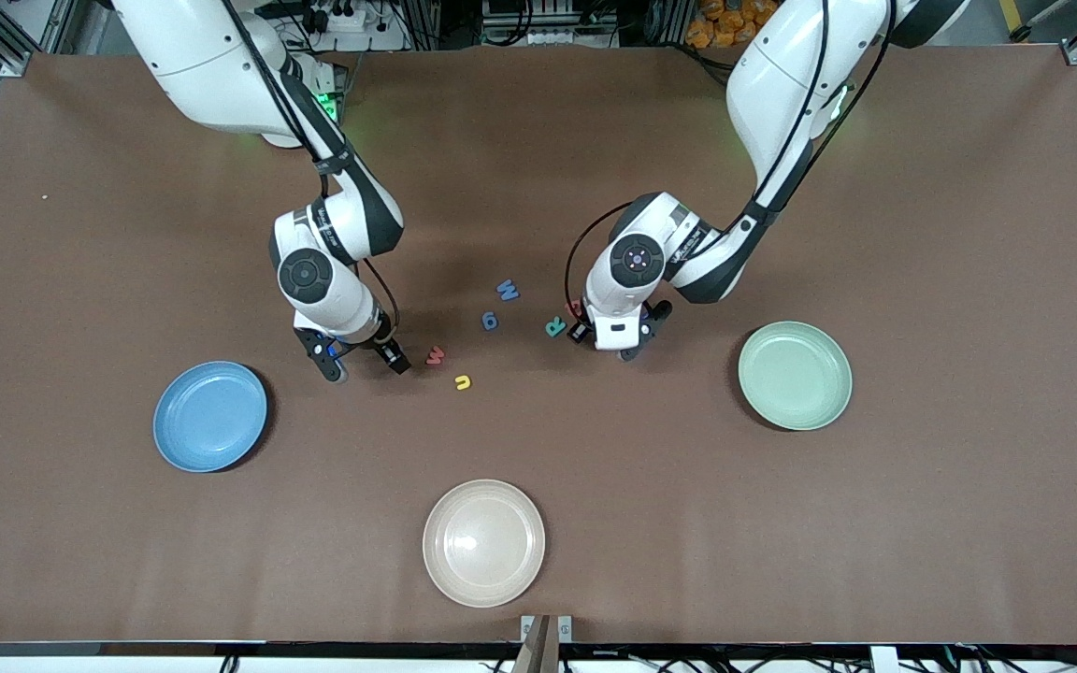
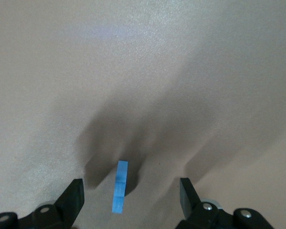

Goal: Sort upper and lower case letters into plates
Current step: 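Grasp the yellow H with the left gripper while the right grasps blue l, then drop the H on the green plate while the right drops l on blue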

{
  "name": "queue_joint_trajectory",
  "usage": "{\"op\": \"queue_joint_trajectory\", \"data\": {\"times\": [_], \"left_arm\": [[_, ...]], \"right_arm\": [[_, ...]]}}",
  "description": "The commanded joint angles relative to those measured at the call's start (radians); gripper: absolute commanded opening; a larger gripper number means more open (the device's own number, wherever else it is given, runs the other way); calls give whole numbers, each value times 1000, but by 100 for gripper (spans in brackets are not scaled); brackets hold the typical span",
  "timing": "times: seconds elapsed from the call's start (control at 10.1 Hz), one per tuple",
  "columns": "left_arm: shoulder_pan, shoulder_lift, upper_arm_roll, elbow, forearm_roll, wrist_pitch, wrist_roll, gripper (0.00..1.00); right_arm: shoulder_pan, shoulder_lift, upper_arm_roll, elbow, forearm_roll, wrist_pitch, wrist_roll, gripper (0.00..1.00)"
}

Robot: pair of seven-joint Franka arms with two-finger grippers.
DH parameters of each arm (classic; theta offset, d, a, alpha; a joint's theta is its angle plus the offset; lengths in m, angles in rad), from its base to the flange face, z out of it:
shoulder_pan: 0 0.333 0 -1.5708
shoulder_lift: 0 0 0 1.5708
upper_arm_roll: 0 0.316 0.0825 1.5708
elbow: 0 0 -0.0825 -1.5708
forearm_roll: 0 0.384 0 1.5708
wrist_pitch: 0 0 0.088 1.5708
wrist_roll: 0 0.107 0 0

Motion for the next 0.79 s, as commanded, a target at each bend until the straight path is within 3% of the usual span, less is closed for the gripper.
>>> {"op": "queue_joint_trajectory", "data": {"times": [0.0,0.2,0.49,0.69], "left_arm": [[-12,9,10,-9,33,11,-40,45],[-12,9,11,-7,34,11,-39,34],[-4,9,11,-2,33,10,-37,22],[2,8,11,4,34,6,-28,21]], "right_arm": [[1,21,5,22,18,10,10,31],[0,23,5,22,20,28,21,4],[1,23,5,22,20,44,33,0],[-5,9,3,24,18,31,27,0]]}}
